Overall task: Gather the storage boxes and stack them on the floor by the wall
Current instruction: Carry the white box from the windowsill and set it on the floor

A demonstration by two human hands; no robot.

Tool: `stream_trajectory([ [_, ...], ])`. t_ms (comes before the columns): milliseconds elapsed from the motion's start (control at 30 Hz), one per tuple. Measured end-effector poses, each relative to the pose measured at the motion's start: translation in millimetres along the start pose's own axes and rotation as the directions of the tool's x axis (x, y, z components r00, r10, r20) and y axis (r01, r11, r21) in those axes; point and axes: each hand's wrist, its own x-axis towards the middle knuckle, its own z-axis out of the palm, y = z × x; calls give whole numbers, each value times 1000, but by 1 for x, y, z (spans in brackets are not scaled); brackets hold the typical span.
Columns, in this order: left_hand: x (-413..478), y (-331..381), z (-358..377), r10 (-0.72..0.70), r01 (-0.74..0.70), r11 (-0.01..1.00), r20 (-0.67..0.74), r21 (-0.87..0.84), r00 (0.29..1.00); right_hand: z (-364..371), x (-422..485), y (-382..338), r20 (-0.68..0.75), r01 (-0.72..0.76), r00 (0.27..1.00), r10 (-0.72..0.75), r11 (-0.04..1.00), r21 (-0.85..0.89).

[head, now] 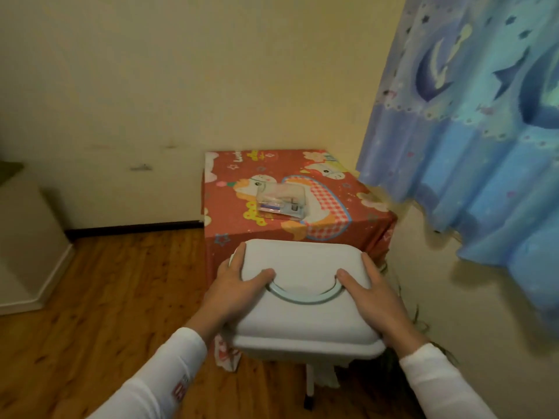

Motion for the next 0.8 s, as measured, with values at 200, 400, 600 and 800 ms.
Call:
stream_trajectory([
  [200, 18, -42, -96, -78, 77, 997, -159, -17, 984, 88, 27, -77, 114, 87, 990, -87, 996, 2],
  [400, 20, -81, -171, -151, 147, 988, -312, -39, 938, 170, 45, -140, 227, 172, 961, -160, 984, -36],
  [600, 33, -102, -220, -178, 176, 984, -344, -38, 922, 228, 67, -174, 305, 212, 932, -195, 977, -25],
  [800, 92, -127, -258, -202, 202, 979, -383, -40, 902, 285, 123, -210, 359, 250, 901, -243, 968, 28],
])
